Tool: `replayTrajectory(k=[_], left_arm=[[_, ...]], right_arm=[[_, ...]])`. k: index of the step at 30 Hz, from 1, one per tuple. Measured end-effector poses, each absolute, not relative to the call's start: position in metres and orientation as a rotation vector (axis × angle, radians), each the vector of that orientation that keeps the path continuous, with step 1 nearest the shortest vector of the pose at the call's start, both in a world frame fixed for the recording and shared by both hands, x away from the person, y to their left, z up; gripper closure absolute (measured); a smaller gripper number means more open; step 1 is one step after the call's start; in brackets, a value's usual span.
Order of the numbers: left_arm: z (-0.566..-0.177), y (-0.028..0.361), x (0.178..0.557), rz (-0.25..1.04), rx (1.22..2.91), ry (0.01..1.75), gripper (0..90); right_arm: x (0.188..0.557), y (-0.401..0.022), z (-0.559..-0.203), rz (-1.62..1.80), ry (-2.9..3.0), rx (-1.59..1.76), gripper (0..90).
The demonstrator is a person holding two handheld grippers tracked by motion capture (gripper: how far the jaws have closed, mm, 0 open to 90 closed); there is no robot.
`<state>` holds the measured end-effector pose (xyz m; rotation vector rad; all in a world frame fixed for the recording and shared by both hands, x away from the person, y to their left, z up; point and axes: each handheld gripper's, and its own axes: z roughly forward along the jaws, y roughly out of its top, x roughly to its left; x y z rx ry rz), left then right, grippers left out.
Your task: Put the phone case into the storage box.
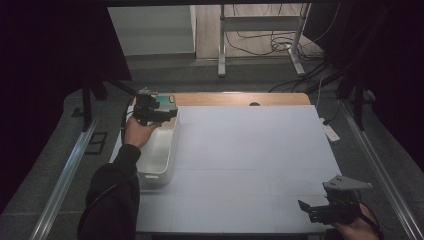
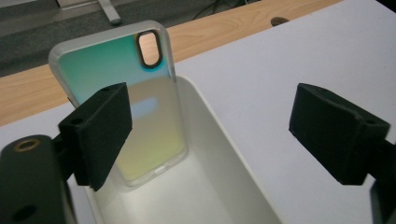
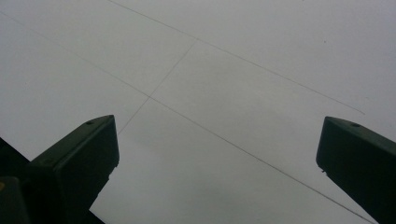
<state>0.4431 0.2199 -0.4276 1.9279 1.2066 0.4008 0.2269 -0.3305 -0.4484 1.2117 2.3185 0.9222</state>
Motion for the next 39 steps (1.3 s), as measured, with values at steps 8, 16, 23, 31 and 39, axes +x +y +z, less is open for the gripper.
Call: replayTrajectory(k=[8, 16, 23, 31, 39], left_arm=[[-0.428, 0.219, 0.435, 0.385, 1.943, 1.191, 5.3], [-0.43, 0.219, 0.427, 0.384, 1.967, 1.187, 1.2], [-0.43, 0.221, 0.417, 0.375, 1.95, 1.171, 0.0], [-0.43, 0.219, 0.407, 0.395, 1.964, 1.125, 0.0], [-0.429, 0.217, 0.397, 0.404, 1.961, 1.102, 0.0]], right_arm=[[0.227, -0.33, -0.448, 0.917, 2.321, 1.209, 0.0], [0.227, -0.33, -0.448, 0.916, 2.322, 1.207, 0.0], [0.227, -0.33, -0.448, 0.917, 2.32, 1.208, 0.0], [0.227, -0.33, -0.448, 0.916, 2.321, 1.21, 0.0], [0.227, -0.33, -0.448, 0.914, 2.32, 1.216, 0.0]])
